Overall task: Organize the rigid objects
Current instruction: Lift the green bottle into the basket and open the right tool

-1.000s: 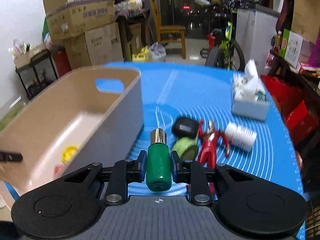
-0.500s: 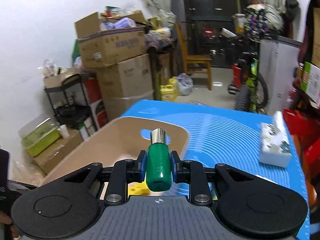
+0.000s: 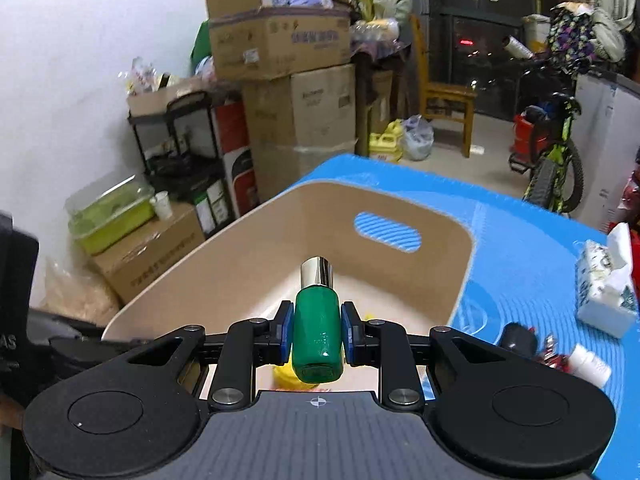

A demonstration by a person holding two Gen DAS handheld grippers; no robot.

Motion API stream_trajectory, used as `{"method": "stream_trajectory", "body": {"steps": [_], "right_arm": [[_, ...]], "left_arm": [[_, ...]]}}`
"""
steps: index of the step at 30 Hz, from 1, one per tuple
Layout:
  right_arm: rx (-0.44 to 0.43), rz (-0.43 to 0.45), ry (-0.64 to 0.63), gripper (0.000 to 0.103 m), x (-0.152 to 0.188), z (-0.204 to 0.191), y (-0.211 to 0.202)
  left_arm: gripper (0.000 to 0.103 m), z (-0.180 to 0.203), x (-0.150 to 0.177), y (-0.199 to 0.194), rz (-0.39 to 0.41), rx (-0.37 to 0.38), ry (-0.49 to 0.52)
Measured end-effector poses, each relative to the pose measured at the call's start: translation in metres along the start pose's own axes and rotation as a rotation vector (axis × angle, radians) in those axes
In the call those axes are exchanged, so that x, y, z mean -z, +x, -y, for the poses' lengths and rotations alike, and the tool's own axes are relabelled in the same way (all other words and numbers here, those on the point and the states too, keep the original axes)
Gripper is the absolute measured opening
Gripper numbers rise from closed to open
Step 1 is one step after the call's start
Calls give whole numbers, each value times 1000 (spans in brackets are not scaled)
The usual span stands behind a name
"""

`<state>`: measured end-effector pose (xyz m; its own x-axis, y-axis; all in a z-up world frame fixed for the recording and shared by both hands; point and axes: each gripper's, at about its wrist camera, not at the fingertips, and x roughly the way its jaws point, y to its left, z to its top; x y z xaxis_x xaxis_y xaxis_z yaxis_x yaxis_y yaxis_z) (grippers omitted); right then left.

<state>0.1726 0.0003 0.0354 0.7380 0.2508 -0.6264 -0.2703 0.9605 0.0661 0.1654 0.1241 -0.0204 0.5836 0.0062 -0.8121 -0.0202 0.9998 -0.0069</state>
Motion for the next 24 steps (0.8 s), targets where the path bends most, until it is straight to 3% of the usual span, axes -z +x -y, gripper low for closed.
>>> {"method": "stream_trajectory", "body": {"steps": [9, 13, 17, 19, 21, 24], "right_arm": [[-1, -130, -52, 33, 18, -17, 29], [20, -148, -73, 34, 27, -19, 34], [17, -151, -51, 40, 25, -17, 33], [-7, -134, -37, 47, 23, -12, 28], [-13, -106, -26, 60, 19, -8, 19], [-28, -66, 2, 65, 11, 0, 7]], "left_arm": [[12, 0, 0, 0, 0, 0, 0], [12, 0, -1, 0, 0, 0, 1], [12, 0, 0, 0, -1, 2, -2], [12, 0, -1, 0, -1, 2, -2], [12, 0, -1, 0, -1, 3, -2], [12, 0, 0, 0, -2, 3, -3]]}}
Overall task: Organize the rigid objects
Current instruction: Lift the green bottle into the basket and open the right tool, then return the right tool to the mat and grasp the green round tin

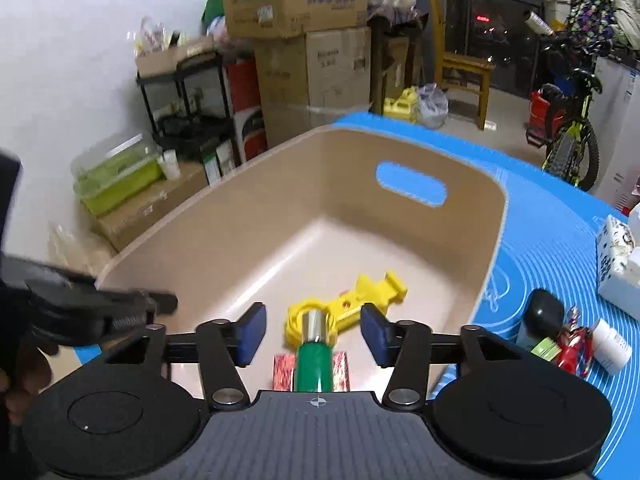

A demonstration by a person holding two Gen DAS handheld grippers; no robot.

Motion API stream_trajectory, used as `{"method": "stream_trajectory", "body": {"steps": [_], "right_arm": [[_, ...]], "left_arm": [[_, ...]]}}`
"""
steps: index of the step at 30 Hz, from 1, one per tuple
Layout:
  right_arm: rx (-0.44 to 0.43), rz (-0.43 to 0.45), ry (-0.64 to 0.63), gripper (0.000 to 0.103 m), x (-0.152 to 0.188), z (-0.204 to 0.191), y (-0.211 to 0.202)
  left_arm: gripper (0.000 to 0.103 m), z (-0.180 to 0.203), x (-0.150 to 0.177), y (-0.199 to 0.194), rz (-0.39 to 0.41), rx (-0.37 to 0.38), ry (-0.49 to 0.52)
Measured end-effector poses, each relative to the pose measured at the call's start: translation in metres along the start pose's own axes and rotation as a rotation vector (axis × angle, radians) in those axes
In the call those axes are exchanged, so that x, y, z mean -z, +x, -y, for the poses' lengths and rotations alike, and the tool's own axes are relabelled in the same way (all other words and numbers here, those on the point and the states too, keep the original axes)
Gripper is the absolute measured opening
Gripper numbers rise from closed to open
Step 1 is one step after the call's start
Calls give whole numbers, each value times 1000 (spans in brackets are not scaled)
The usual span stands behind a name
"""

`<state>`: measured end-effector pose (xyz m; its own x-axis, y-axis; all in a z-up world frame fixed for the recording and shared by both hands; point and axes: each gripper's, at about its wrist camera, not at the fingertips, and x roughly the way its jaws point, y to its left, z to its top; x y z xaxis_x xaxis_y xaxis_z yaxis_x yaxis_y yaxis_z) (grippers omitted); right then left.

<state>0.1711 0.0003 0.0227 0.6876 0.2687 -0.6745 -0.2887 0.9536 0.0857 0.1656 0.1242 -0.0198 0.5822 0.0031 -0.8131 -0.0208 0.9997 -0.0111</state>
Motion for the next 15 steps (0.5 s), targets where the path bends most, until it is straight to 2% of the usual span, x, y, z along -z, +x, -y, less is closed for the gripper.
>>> {"method": "stream_trajectory", "body": {"steps": [3, 8, 15], "right_arm": [[16, 29, 34, 77, -5, 11, -13], [40, 62, 82, 80, -6, 37, -29], [145, 50, 110, 82, 10, 83, -36]], "left_arm": [[12, 0, 0, 0, 0, 1, -1], [12, 0, 0, -1, -1, 1, -2], [12, 0, 0, 0, 0, 0, 0]]}}
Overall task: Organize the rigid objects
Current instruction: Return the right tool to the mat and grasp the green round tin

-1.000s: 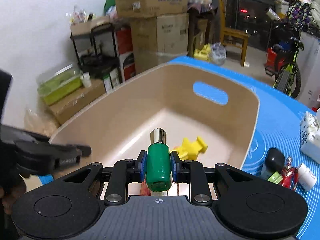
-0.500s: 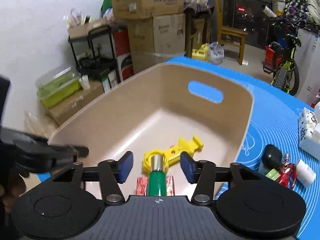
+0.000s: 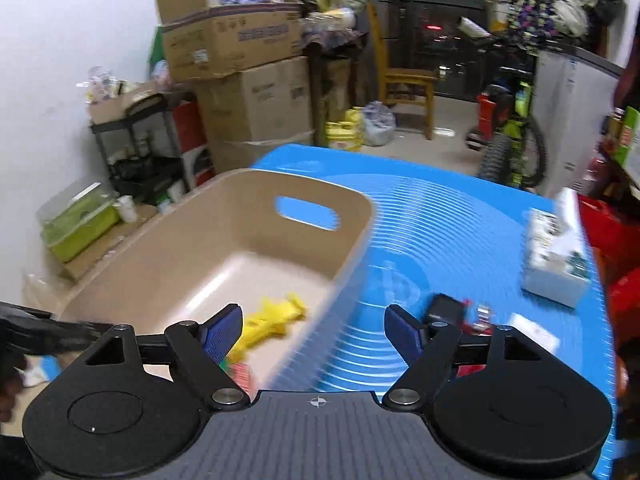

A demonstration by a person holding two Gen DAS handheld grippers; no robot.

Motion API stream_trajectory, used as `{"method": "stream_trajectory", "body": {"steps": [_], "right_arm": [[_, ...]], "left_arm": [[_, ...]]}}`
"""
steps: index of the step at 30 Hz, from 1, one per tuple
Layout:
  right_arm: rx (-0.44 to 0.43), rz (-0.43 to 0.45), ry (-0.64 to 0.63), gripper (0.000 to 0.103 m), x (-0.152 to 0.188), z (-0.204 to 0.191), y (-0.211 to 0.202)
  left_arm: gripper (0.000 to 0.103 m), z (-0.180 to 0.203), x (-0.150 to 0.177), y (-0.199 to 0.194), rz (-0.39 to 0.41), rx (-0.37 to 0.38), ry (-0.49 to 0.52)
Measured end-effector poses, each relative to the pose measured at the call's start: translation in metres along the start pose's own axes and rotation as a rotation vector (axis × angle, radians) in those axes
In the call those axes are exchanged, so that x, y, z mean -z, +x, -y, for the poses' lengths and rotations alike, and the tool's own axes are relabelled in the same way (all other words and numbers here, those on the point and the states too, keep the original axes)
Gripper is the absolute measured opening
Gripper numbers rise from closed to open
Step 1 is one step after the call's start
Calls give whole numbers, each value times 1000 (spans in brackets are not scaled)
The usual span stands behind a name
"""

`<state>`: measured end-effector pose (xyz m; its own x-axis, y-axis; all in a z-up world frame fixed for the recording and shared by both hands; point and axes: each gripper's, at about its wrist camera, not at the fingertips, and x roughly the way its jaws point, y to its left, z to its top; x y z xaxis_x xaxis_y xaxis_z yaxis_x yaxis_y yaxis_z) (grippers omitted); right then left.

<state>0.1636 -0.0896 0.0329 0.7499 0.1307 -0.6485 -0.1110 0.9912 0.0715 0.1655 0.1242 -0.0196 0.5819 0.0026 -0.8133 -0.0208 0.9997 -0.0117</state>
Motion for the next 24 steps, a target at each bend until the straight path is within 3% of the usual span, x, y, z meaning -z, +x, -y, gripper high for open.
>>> {"method": "stream_trajectory", "body": {"steps": [11, 16, 24], "right_arm": [[165, -85, 153, 82, 36, 87, 38], [187, -98, 152, 81, 45, 92, 53], [137, -68, 117, 81, 43, 79, 61]], "left_arm": [[12, 0, 0, 0, -1, 1, 0], [12, 0, 0, 0, 0, 0, 0], [12, 0, 0, 0, 0, 0, 0]]}}
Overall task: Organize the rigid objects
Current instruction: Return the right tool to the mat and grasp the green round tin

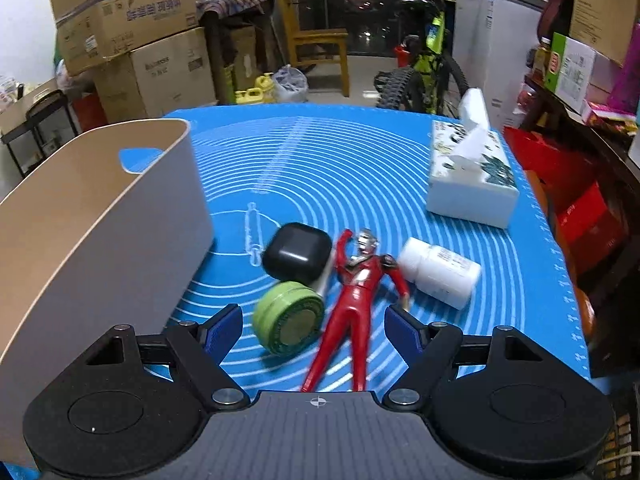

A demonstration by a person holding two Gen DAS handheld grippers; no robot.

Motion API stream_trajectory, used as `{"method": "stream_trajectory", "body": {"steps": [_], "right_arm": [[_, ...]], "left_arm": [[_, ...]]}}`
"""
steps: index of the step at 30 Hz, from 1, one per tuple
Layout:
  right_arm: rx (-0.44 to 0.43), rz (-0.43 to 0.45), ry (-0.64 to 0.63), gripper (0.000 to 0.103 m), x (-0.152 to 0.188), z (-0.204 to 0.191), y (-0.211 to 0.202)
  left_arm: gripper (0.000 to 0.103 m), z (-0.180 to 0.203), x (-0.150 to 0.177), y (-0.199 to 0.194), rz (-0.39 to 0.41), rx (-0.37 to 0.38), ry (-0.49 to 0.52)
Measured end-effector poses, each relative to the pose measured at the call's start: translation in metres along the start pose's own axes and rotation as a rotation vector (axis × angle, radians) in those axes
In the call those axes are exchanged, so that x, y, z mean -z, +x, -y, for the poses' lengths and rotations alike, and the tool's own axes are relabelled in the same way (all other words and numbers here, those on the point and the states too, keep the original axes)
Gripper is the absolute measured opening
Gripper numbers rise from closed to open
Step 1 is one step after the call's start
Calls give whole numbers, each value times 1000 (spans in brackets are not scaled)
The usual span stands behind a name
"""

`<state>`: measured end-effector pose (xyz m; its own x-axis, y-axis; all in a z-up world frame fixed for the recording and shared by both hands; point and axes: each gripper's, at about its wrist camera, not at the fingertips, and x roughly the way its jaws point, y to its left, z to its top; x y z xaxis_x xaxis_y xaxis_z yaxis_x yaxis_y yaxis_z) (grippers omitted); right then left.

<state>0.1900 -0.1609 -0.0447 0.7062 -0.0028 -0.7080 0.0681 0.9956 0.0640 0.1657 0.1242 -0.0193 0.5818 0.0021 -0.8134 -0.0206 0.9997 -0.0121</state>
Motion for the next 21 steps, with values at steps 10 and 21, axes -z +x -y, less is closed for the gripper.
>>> {"method": "stream_trajectory", "body": {"steps": [10, 21], "right_arm": [[9, 2, -126, 67, 2, -22, 28], [37, 33, -181, 51, 14, -30, 19]], "left_arm": [[12, 0, 0, 1, -1, -1, 1], [12, 0, 0, 0, -1, -1, 0]]}}
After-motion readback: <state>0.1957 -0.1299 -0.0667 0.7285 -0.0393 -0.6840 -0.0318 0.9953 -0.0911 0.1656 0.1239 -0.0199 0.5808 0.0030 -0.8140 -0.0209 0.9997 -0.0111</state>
